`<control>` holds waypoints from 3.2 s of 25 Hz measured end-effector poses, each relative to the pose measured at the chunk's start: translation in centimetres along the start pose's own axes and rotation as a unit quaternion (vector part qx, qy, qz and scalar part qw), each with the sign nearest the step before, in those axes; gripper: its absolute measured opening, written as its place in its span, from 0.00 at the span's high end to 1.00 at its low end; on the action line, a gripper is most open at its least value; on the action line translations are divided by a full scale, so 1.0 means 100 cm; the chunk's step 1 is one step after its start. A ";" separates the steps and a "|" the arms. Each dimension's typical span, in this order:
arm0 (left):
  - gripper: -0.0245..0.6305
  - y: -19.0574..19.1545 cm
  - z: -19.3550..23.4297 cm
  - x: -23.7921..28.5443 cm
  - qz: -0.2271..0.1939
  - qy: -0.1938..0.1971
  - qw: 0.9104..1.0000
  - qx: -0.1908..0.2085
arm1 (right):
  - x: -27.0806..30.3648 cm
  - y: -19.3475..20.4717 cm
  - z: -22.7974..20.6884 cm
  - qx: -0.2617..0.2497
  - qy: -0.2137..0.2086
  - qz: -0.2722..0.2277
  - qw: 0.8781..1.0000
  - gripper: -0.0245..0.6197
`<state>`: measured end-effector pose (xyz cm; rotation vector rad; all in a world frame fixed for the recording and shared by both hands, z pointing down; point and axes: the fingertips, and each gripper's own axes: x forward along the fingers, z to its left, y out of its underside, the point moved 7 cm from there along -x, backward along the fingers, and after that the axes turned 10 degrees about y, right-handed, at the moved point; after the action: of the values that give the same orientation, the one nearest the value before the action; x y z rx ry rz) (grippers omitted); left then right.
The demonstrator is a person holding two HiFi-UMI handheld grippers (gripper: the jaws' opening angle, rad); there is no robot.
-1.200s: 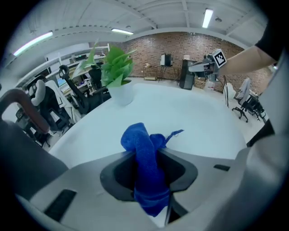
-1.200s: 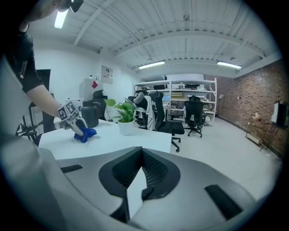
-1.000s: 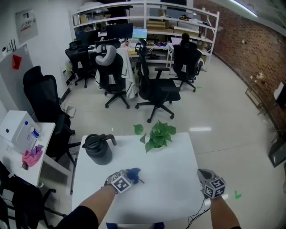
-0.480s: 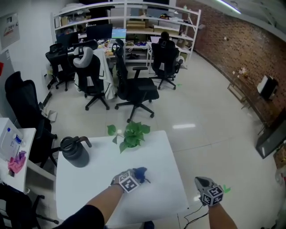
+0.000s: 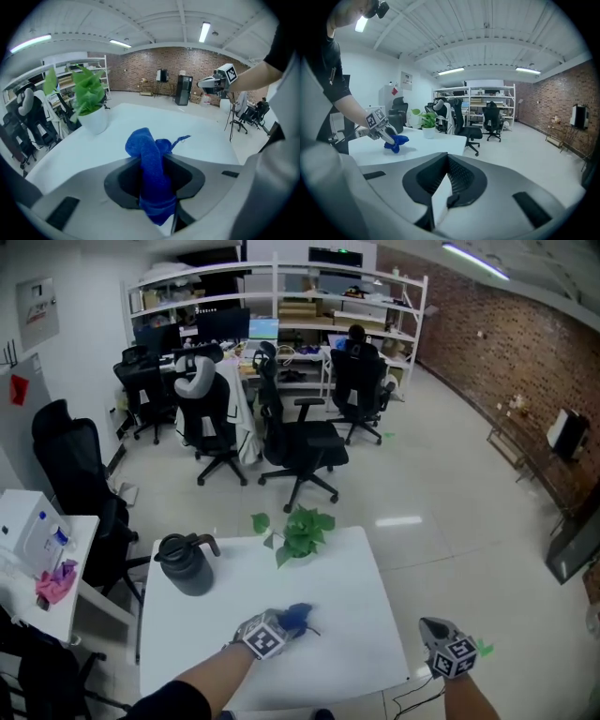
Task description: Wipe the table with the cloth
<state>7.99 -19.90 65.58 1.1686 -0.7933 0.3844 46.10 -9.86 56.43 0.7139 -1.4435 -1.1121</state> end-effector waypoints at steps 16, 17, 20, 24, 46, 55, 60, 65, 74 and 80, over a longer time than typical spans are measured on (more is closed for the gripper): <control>0.78 0.238 -0.051 -0.259 -0.026 -0.152 0.980 -0.130 | -0.004 -0.091 0.139 -0.033 -0.104 -0.068 0.992 0.94; 0.78 0.257 -0.058 -0.265 -0.020 -0.157 0.977 -0.142 | -0.006 -0.092 0.146 -0.031 -0.110 -0.066 0.991 0.94; 0.78 0.308 -0.080 -0.279 -0.005 -0.172 0.969 -0.178 | -0.013 -0.083 0.167 -0.024 -0.122 -0.050 0.991 0.94; 0.78 0.358 -0.088 -0.283 0.014 -0.190 0.959 -0.209 | -0.019 -0.073 0.186 -0.016 -0.125 -0.038 0.991 0.94; 0.48 0.317 -0.067 -0.341 -0.156 -0.221 0.918 -0.291 | -0.022 -0.056 0.202 -0.012 -0.148 -0.039 0.988 0.94; 0.96 0.187 -0.082 -0.297 -0.352 -0.140 0.911 -0.166 | -0.016 -0.044 0.232 0.035 -0.204 -0.035 0.978 0.95; 0.96 0.176 -0.082 -0.266 -0.362 -0.118 0.904 -0.192 | -0.008 -0.042 0.252 0.014 -0.234 -0.024 0.972 0.95; 0.96 0.170 -0.088 -0.262 -0.357 -0.109 0.909 -0.183 | -0.007 -0.044 0.257 0.004 -0.238 -0.024 0.971 0.95; 0.96 0.174 -0.095 -0.265 -0.348 -0.107 0.914 -0.178 | -0.005 -0.045 0.255 0.002 -0.238 -0.020 0.971 0.95; 0.96 0.175 -0.096 -0.266 -0.350 -0.105 0.914 -0.178 | -0.004 -0.047 0.255 -0.004 -0.237 -0.021 0.971 0.95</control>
<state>-17.90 -1.26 56.30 1.0742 -0.5443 -0.4729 20.74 -5.17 53.70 0.4894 -1.8283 -1.3825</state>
